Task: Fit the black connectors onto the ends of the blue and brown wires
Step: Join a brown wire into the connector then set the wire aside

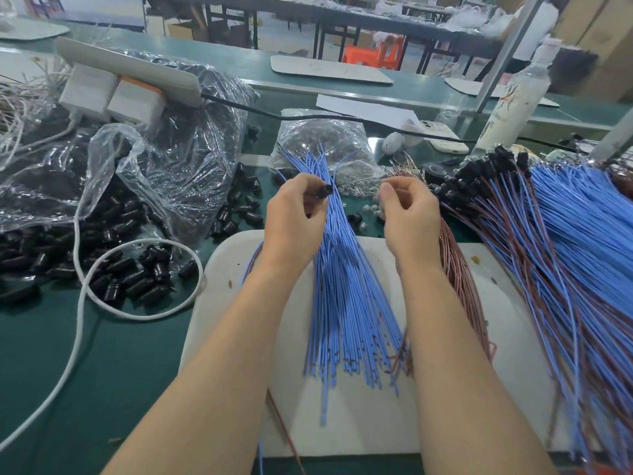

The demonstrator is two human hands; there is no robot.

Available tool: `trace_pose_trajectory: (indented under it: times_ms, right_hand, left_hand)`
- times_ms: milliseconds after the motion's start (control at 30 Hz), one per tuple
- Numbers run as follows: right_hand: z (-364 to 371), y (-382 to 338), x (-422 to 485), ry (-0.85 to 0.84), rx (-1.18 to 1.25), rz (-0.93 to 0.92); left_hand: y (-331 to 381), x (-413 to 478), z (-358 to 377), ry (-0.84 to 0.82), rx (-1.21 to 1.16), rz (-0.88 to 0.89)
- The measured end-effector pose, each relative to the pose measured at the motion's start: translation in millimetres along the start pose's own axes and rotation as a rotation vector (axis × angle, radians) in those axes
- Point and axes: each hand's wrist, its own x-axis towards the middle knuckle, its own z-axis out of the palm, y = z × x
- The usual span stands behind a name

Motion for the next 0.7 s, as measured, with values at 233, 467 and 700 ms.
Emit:
trace_pose_trajectory:
  times_ms: [233, 467, 700]
  right_hand:
    - [6, -24, -11, -0.28, 0.369, 0.037]
    - [7, -23, -13, -0.24, 0.041, -0.176]
    - [8, -24, -16, -0.192, -0.074, -0.237]
  left_hand:
    - [1, 0, 0, 0.008, -0.024, 0.018]
    - [1, 0, 2, -0.003, 0.005, 0.05]
    - [0, 1, 2, -0.003, 0.079, 0.091]
